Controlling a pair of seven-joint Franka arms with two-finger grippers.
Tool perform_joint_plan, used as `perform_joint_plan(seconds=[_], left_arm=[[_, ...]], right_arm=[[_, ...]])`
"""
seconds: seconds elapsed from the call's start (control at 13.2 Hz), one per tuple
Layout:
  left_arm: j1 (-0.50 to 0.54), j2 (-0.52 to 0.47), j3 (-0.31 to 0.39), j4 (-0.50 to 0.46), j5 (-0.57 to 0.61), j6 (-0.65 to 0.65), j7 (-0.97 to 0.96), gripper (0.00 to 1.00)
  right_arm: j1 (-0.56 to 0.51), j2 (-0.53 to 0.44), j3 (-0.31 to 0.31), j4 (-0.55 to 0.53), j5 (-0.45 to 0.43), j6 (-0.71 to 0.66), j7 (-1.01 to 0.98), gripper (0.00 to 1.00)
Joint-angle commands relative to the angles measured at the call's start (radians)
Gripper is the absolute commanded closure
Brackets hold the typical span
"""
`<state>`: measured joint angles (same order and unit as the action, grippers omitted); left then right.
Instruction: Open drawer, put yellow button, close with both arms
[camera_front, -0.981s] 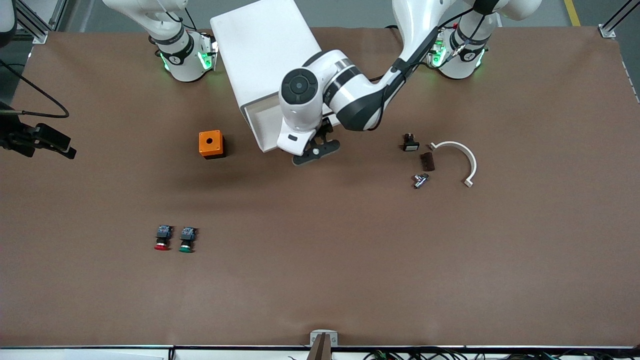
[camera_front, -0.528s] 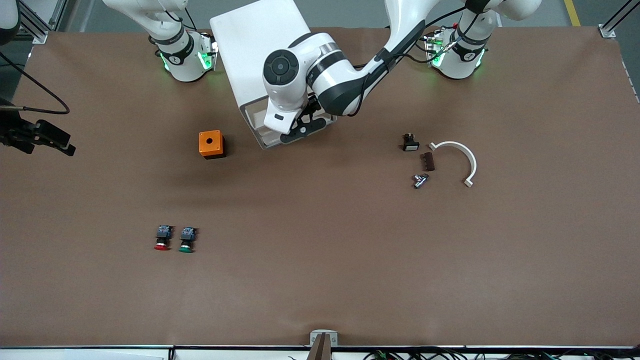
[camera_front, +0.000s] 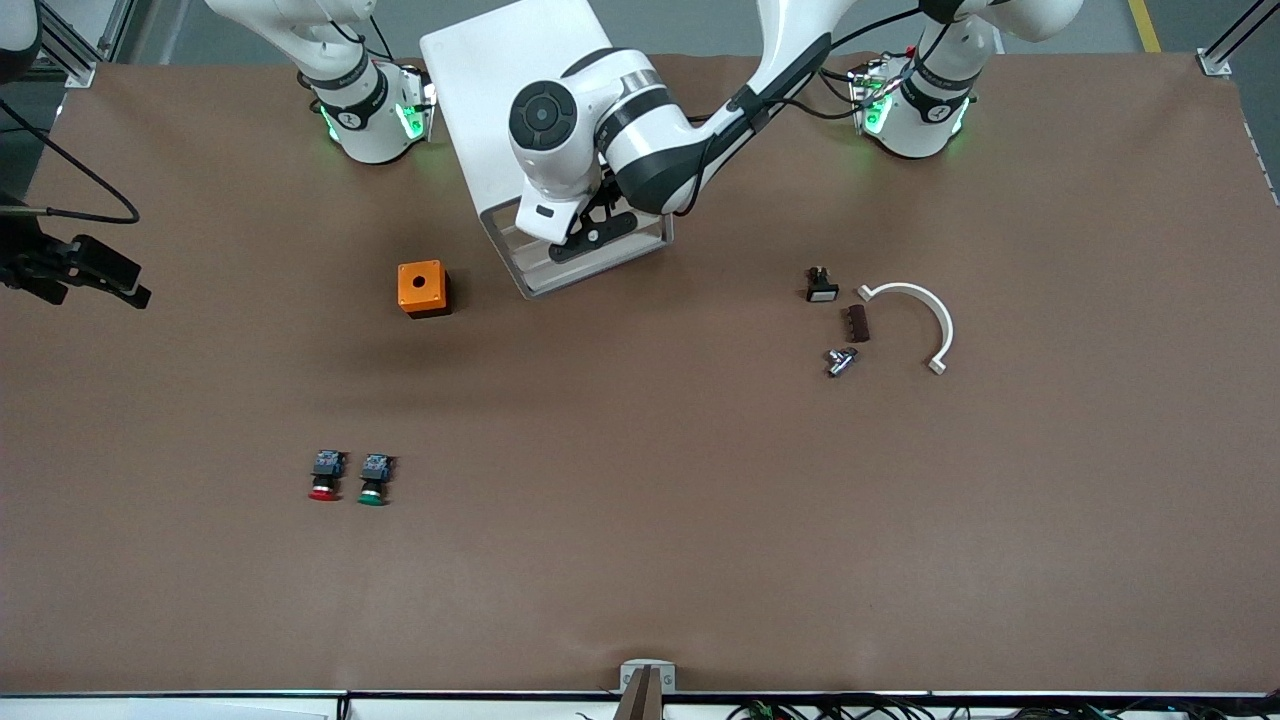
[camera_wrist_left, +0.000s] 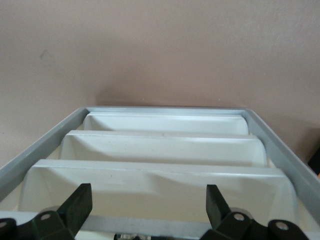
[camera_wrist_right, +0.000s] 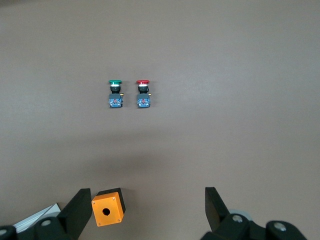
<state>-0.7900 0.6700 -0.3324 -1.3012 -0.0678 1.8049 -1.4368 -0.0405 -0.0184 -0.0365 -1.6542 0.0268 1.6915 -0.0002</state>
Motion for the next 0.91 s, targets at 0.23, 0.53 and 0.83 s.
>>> perform_joint_plan(seconds=[0.23,0.53,0.83], left_arm=[[0.116,-0.017,0.001,-0.001,-0.015,-0.006,-0.016,0.0],[0.308,-0.078,0.001,-0.001,0.087,-0.006,0.097,0.0],[0.475,-0.144,0.001,0.0,0.128,-0.013,0.217,0.0]], right_arm=[[-0.021,-0.029,0.015,-0.027,-0.013,-0.001,-0.009,0.0],[-0.019,-0.029,0.015,-0.027,-0.013,-0.004,-0.009,0.0],[-0.019,-0.029,0.015,-0.027,-0.013,-0.004,-0.009,0.0]])
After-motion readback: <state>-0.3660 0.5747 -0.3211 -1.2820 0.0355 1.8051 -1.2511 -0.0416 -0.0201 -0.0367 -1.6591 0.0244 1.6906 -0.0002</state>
